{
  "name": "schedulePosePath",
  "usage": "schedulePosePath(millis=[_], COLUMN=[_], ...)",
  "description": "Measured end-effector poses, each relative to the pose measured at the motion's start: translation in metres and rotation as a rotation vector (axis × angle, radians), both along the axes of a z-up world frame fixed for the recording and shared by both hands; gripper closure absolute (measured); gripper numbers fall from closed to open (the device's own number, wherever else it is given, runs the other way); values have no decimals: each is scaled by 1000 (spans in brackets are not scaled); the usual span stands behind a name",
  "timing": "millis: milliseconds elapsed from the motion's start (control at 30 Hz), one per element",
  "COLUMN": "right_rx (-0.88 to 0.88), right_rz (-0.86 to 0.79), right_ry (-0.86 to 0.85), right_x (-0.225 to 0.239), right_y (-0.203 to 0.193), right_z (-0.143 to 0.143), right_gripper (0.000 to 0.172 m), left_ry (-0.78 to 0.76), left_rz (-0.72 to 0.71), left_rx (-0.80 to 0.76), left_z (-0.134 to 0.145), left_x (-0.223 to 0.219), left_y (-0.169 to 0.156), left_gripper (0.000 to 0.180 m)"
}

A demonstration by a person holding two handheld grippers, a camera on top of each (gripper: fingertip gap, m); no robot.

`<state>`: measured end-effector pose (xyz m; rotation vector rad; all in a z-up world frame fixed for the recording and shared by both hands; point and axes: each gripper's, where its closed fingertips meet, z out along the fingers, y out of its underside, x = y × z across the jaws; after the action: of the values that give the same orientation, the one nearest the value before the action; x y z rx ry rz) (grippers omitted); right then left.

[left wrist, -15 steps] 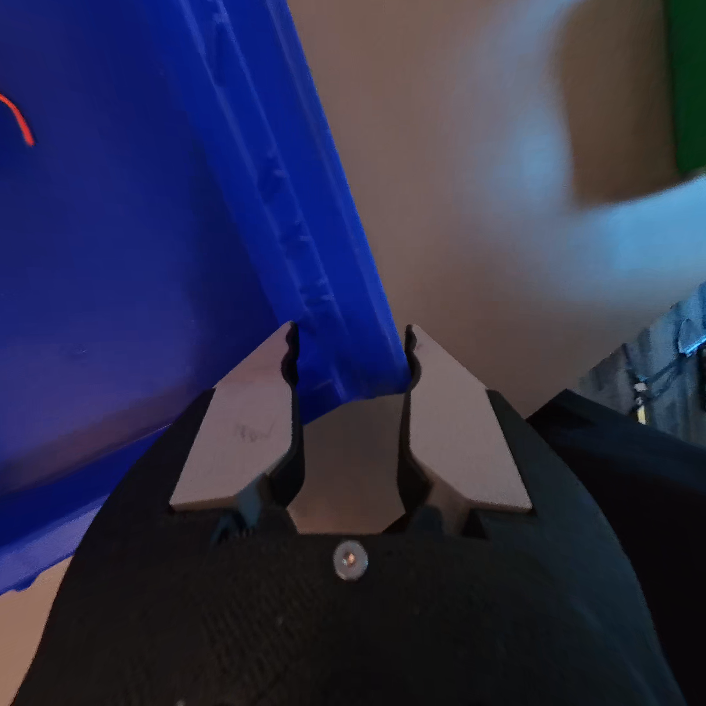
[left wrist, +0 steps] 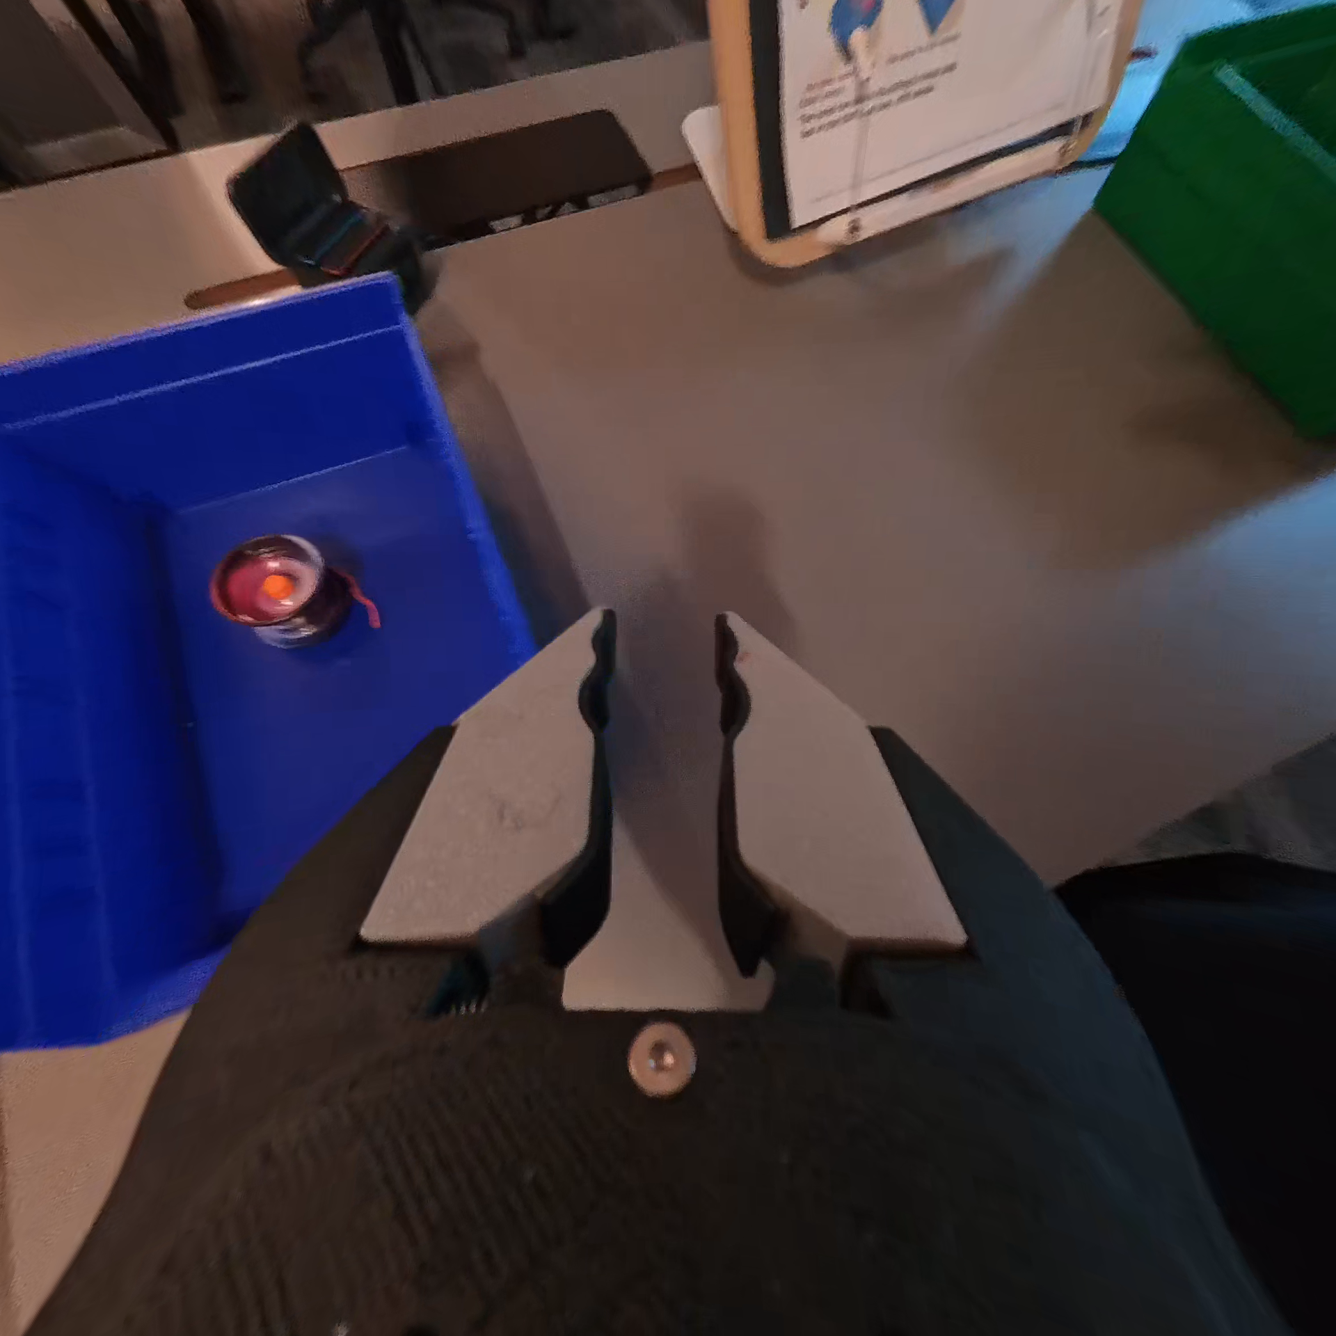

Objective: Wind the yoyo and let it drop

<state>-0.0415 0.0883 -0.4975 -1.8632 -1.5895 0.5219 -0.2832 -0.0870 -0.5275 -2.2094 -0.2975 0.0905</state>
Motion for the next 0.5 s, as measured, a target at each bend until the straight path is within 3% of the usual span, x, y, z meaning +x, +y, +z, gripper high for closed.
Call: schedulePosePath(millis=[67,133,200,267,367,433,500], right_rx=[-84,-312,-480,-336,-122,-127,-200], right_rz=[42,76,123,136,81,55,89], right_ry=[90,89,67,179,349,364,255], right_x=[1,11,30,45,64,75,85], right_y=[-11,-29,-45,-40,-26,-21,-22], right_z=[4,-19,-34,-11,21,9,-14], right_gripper=[106,83,106,113,112,112,112], left_ry=[-81,-279,-484,-410,-74,26,-102], left_rz=[19,69,50,5,-91,-102,-135], left_rx=[18,-92,-233,-195,-116,-173,-305], left_z=[-1,-33,-60,-39,9,3,-23], left_x=[37,80,130,152,159,159,172], left_y=[11,16,19,35,65,74,74], left_gripper=[154,154,172,180,169,158,152])
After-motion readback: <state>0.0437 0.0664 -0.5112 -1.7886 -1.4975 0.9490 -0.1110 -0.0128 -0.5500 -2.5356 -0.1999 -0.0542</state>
